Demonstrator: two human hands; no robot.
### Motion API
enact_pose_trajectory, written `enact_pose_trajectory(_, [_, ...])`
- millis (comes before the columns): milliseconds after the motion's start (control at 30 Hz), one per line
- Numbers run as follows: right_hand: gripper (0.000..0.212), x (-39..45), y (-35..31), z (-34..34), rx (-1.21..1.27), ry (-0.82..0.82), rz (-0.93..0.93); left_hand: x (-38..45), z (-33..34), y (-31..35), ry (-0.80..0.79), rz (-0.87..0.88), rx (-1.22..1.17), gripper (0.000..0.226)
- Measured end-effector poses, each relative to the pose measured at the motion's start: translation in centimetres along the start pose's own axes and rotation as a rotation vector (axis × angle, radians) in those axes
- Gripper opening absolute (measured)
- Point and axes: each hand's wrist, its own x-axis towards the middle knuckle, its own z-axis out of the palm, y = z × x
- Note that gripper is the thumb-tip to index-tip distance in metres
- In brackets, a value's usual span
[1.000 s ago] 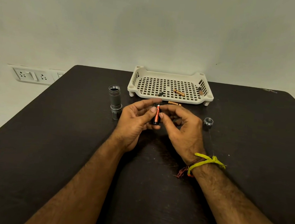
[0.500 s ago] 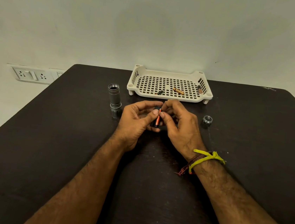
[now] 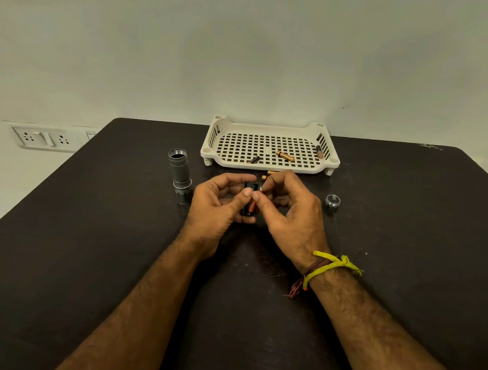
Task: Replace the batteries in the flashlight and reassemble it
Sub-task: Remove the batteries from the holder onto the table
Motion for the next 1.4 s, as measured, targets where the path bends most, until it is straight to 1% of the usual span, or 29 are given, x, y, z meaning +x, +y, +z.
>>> enact_pose_trajectory(100, [0.017,0.1,0.2,0.3,0.124,0.119,0.093,0.1,0.2,-0.1,0.008,0.002,-0.019,0.025])
enact_pose_trajectory(200, [0.026,0.5,0.5,0.2,0.264,0.27,0.188,0.2,0.6,-0.1,0.112,0.024,-0.017,0.028])
enact_pose_trajectory(233, [0.029,0.7,0.7,0.1,0.267,0.307,0.2,0.2,0.6,0.0,0.163,0.036,-0.019,0.03])
enact_pose_trajectory(300, [0.029,0.8,1.1,-0.2,0.187,0.35,0.185,0.4,0.5,-0.1,0.249,0.054,-0.026,0.035])
enact_pose_trajectory(367, [0.032,0.8,1.4,-0.3,0.062,0.341,0.156,0.6,0.4,-0.3,0.284,0.055,-0.018,0.041])
enact_pose_trajectory(467, [0.033,0.6,1.6,0.1,-0.125,0.211,0.121,0.7,0.5,-0.5,0.279,0.061,0.038,0.046])
enact_pose_trajectory(533, [0.027,0.5,1.7,0.3,-0.242,0.109,0.11,0.7,0.4,-0.7,0.268,0.078,0.097,0.044])
enact_pose_trajectory(633, [0.027,0.5,1.7,0.2,-0.4,-0.007,0.152,0.8,0.3,-1.0,0.286,0.084,0.166,0.039])
enact_pose_trajectory(733, [0.027,0.5,1.6,0.1,-0.461,-0.025,0.174,0.9,0.2,-1.1,0.331,0.067,0.201,0.038])
enact_pose_trajectory(800, [0.026,0.7,1.4,0.1,-0.477,-0.031,0.18,1.0,0.3,-1.0,0.333,0.053,0.193,0.04])
enact_pose_trajectory(933, [0.033,0.8,1.0,0.0,-0.473,0.049,0.129,0.9,0.4,-0.9,0.308,0.046,0.196,0.039])
enact_pose_trajectory(1000, [0.034,0.8,0.9,-0.2,-0.45,0.089,0.101,0.9,0.5,-0.8,0.307,0.052,0.207,0.039])
enact_pose_trajectory(1100, [0.033,1.0,0.9,-0.5,-0.411,0.151,0.107,0.9,0.7,-0.8,0.306,0.064,0.255,0.036])
enact_pose_trajectory(1267, [0.036,0.9,0.7,-0.5,-0.359,0.294,0.091,0.9,0.8,-1.1,0.357,0.087,0.377,0.038])
enact_pose_trajectory(1333, [0.035,0.7,0.8,-0.8,-0.354,0.324,0.092,0.9,0.8,-1.1,0.384,0.096,0.379,0.038])
enact_pose_trajectory(1400, [0.033,0.5,0.8,-0.8,-0.348,0.321,0.076,0.9,0.8,-1.0,0.391,0.103,0.365,0.037])
